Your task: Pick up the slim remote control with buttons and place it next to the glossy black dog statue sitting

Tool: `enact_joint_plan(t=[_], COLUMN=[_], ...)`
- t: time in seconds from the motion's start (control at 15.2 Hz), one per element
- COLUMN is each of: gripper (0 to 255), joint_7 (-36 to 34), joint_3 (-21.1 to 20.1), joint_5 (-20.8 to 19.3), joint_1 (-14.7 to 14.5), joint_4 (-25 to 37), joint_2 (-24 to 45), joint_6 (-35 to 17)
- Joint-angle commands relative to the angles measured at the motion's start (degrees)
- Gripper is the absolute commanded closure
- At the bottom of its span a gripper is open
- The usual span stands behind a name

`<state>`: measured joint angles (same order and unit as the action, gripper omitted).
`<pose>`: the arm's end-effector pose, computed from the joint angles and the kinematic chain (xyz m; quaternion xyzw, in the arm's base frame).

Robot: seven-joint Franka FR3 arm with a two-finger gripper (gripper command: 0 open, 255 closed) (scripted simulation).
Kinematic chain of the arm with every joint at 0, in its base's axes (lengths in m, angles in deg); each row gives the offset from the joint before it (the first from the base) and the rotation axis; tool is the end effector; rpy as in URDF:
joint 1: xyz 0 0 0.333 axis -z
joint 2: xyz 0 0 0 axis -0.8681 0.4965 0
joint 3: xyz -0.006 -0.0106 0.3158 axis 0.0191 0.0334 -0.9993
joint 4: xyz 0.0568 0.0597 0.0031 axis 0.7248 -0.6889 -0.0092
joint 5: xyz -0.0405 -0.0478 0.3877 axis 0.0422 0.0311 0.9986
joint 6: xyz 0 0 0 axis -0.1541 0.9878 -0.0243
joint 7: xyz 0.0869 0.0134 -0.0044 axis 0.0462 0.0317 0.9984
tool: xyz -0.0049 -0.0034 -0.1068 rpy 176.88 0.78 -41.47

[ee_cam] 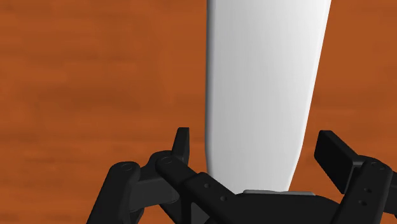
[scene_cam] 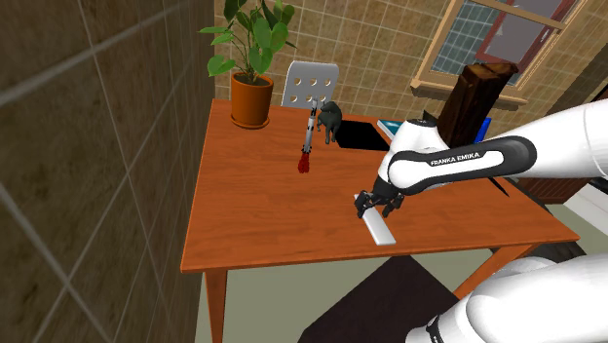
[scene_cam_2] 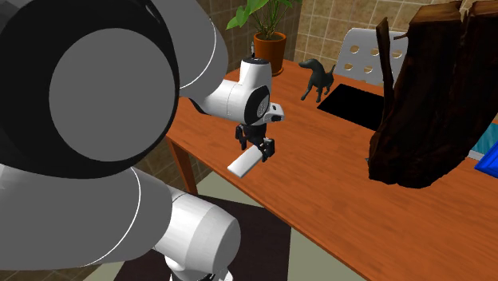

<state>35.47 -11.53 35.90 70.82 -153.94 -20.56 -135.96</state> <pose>0.3568 -0.0806 0.3280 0.9739 -0.2269 -0.0048 0.0029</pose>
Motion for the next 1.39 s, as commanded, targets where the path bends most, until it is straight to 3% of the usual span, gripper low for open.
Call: enact_joint_plan(t=[0.0,0.2,0.26,0.86,1.32], gripper=[0,0,255,255,255], joint_7=[-0.01,-0.01,-0.01,-0.01,0.01], joint_3=[0.00,0.00,0.00,0.00,-0.12], joint_5=[0.01,0.00,0.00,0.00,0.06], joint_1=[-0.01,-0.01,-0.01,-0.01,0.00], joint_4=[-0.01,-0.01,-0.01,-0.01,2.63], joint_2=[0.07,0.06,0.06,0.07,-4.32], joint_6=[-0.10,-0.08,-0.08,-0.10,6.93])
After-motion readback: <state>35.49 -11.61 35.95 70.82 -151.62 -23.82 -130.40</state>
